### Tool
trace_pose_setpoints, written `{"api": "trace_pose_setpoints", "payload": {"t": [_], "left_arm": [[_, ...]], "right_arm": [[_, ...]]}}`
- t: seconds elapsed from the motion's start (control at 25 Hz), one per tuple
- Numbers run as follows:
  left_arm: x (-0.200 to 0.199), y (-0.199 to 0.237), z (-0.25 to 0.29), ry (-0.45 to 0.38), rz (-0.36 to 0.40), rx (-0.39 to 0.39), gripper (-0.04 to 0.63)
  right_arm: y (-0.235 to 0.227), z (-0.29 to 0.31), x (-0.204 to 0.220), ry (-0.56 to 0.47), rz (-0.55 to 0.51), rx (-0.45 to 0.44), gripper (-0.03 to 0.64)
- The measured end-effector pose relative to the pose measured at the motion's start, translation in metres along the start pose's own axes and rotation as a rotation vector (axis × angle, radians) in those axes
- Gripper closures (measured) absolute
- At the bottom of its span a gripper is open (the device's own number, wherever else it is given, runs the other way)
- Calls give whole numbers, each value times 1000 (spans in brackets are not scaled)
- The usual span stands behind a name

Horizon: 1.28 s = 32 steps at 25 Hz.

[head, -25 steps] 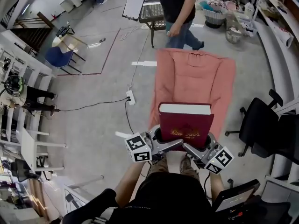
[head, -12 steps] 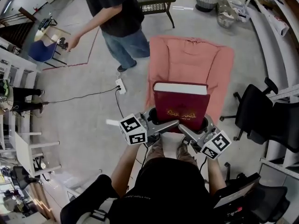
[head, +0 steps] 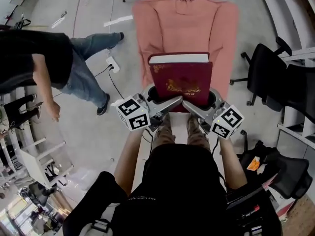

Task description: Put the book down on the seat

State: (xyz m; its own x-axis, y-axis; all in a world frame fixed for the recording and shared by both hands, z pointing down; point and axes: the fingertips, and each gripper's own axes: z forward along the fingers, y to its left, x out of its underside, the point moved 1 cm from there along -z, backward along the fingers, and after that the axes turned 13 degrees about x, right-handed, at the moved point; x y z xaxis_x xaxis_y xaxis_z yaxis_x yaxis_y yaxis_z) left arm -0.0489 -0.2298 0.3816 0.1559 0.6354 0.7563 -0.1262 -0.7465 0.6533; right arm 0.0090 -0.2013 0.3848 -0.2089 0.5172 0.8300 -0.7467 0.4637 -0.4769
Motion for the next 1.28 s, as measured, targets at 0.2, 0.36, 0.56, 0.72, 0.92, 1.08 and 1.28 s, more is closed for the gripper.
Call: {"api": "trace_pose_setpoints", "payload": {"t": [0.2,0.36,0.56,0.72,0.92,1.08,1.28], "left_arm": [[35,21,9,9,-44,-17,261],[69,40,6,24,-104,-41,255],[105,69,4,47,-155,-80,247],[141,90,-1,68,-200,-111,247],[184,112,-4,87,-240,-131,247],[214,126,-5,106,-244,-140,247],[250,140,-5,120,-276,-145,247]], "right_arm": [[-23,-1,32,49,31,26,282],[-38,3,66,102,64,60,282],[-60,14,106,140,117,80,282],[-76,20,144,170,175,88,281],[-94,24,190,189,235,116,281],[-106,24,220,192,256,138,279],[-120,22,257,193,299,178,275]]}}
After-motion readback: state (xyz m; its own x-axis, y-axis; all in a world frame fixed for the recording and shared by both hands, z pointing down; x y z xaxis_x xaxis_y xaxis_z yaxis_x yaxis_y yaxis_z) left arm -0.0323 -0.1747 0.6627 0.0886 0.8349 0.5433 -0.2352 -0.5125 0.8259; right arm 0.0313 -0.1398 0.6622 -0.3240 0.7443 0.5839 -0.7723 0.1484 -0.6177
